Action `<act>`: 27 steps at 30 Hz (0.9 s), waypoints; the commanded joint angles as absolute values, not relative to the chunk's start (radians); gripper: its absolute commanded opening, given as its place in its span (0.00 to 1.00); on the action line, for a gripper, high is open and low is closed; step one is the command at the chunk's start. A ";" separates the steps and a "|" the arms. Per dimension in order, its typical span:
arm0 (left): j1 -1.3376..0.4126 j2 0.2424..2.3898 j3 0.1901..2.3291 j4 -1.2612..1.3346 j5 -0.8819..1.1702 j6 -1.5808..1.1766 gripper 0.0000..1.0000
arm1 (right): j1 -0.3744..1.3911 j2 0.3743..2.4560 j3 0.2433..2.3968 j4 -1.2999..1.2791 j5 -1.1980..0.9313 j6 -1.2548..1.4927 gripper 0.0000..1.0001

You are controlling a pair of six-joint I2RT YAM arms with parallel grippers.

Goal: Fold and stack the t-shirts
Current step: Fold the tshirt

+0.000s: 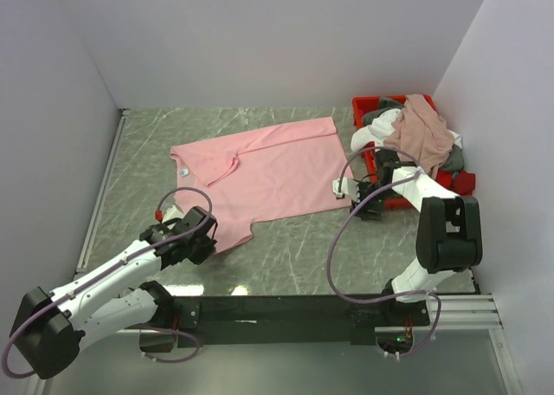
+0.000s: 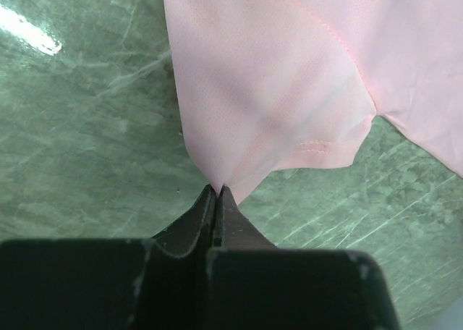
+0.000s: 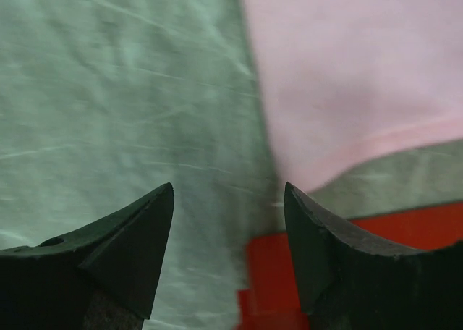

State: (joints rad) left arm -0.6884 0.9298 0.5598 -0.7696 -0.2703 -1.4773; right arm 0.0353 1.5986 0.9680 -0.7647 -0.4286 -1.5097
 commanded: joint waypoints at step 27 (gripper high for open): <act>-0.603 0.897 0.661 -0.775 -0.285 -1.364 0.00 | 0.080 1.706 1.135 -0.703 -0.365 -1.482 0.12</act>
